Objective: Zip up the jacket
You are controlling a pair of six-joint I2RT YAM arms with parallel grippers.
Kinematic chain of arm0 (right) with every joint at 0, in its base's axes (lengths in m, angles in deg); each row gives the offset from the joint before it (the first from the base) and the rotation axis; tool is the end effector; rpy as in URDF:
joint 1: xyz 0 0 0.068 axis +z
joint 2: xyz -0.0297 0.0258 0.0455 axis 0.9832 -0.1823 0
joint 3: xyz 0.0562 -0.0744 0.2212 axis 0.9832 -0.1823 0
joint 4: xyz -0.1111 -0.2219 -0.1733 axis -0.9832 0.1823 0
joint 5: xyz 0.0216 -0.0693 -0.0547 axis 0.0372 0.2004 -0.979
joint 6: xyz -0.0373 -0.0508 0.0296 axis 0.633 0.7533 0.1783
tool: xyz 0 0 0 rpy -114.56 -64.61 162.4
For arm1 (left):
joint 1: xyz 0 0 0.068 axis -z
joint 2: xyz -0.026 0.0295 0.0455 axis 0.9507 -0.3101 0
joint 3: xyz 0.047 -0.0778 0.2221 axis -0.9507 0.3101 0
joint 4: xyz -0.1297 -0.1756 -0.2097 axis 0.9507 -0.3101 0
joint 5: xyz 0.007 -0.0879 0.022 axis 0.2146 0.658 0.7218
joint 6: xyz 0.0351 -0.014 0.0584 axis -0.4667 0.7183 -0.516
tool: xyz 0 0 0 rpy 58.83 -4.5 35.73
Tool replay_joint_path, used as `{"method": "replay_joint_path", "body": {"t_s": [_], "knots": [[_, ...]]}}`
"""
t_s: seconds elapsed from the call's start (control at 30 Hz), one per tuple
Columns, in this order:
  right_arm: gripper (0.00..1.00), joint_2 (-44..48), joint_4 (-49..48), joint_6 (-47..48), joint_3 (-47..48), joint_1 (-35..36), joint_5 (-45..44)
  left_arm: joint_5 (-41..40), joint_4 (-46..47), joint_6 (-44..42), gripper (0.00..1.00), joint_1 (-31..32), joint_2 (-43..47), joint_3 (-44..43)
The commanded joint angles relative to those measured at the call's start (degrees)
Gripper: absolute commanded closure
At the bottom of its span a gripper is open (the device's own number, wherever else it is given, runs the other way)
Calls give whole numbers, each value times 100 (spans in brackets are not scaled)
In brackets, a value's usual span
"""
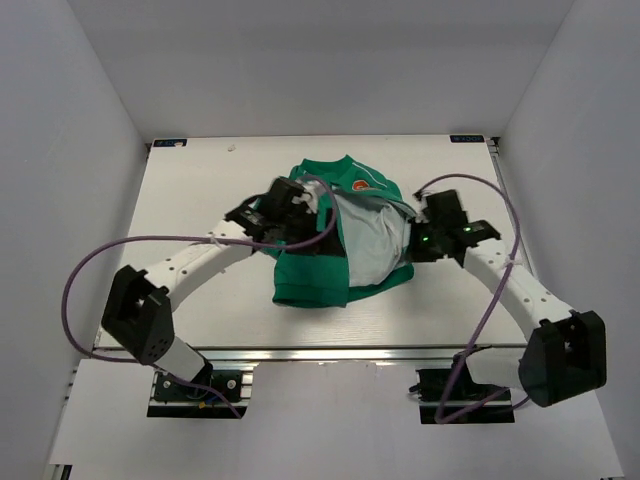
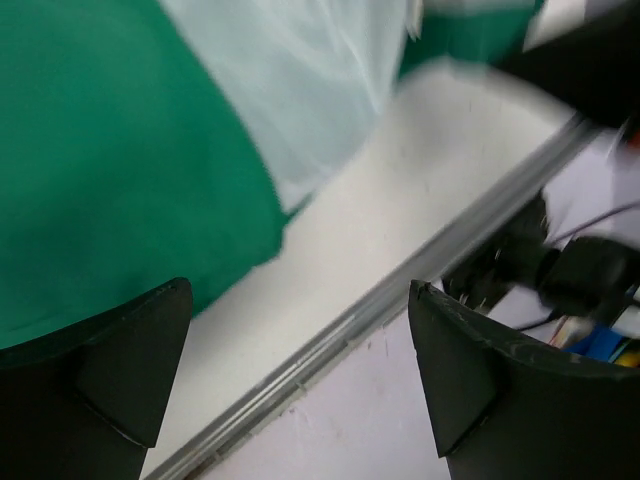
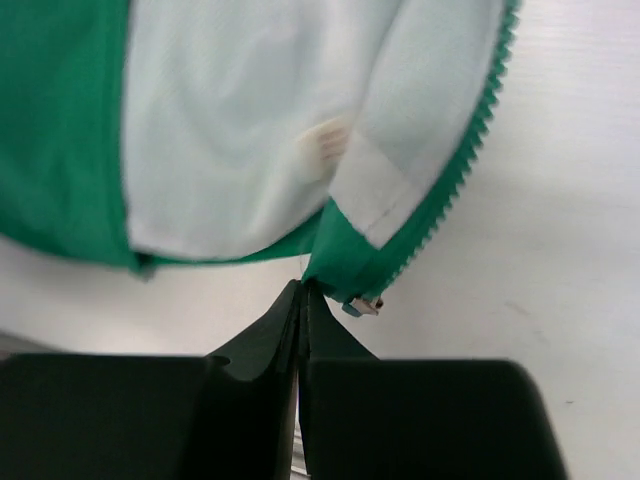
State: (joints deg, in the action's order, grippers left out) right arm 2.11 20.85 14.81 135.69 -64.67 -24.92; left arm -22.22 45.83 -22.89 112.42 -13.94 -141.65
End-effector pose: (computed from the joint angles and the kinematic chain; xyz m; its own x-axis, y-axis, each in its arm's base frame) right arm 0.3117 0.0866 0.1986 -0.8047 0.0419 -0.5922 -0.1027 0.9726 0.2084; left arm 0.2842 -0.2675 0.2099 -0.8889 0.1530 -0.4317 0.3897 0.7479 -0.5374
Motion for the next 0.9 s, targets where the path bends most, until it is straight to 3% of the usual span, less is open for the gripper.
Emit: {"method": "replay_joint_path", "body": {"t_s": [0.0,0.2,0.4,0.53,0.57,0.6,0.7,0.87], "knots": [[100,100,618,-186,68,1403,-769,-173,-95,262,2,-881,450,312],[100,-689,601,-924,-126,3575,-1912,-410,11,491,2,-1684,731,1139],[99,-1105,-180,-1031,-415,4423,-957,-288,222,579,2,-1817,986,1561],[74,-1219,-383,-767,-530,4660,-508,-235,266,544,2,-1817,1101,1614],[65,-1210,-375,-697,-539,4687,-463,-226,274,500,2,-1817,1144,1605],[50,-1141,-322,-670,-539,4704,-454,-226,257,483,2,-1817,1162,1579],[30,-693,-295,-661,-566,4696,-164,-165,222,404,2,-1816,1224,1535],[14,500,-278,-766,-671,4670,74,28,283,281,2,-1817,1321,1517]]}}
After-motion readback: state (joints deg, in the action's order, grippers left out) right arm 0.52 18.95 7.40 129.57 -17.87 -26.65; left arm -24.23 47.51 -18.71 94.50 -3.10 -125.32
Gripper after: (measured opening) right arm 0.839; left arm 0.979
